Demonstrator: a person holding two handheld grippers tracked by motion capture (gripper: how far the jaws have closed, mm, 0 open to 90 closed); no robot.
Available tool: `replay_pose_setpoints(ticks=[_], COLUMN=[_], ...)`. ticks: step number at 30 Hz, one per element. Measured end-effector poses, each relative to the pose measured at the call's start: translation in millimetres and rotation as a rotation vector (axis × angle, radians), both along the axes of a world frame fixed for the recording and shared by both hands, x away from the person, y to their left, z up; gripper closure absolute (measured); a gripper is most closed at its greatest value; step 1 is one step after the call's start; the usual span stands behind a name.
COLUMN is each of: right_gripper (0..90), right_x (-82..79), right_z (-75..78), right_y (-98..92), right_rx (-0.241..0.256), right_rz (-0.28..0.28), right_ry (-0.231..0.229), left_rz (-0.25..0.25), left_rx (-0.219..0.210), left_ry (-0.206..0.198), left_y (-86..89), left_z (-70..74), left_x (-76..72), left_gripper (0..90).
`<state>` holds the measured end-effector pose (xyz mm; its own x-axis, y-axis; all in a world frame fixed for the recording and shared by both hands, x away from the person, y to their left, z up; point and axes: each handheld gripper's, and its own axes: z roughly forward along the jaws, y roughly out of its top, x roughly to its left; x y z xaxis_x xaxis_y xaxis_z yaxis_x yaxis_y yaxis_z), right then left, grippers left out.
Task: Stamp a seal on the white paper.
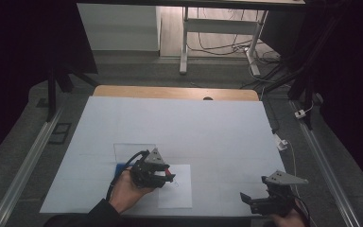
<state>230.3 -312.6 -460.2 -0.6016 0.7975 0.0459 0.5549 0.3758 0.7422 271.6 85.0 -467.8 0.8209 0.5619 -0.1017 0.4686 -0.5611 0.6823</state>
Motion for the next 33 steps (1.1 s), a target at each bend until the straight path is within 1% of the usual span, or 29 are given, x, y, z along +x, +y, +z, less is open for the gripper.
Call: replay_pose_setpoints(ticks=[5, 19, 33], right_gripper=[0.0, 0.0, 0.0], right_x=[-0.1, -0.2, -0.5], right_z=[0.0, 0.1, 0.2], right_y=[0.0, 0.1, 0.3], right_rx=[0.000, -0.001, -0.002], right_rz=[0.000, 0.001, 0.000], right_ry=[0.000, -0.002, -0.003], left_rz=[0.012, 0.042, 0.103], left_rx=[-0.012, -0.019, -0.033], left_ry=[-0.001, 0.000, 0.000], left_y=[7.0, 29.3, 52.7], left_z=[2.7, 10.4, 14.0], left_x=[-2.8, -9.5, -15.1], left_gripper=[58.0, 58.0, 58.0])
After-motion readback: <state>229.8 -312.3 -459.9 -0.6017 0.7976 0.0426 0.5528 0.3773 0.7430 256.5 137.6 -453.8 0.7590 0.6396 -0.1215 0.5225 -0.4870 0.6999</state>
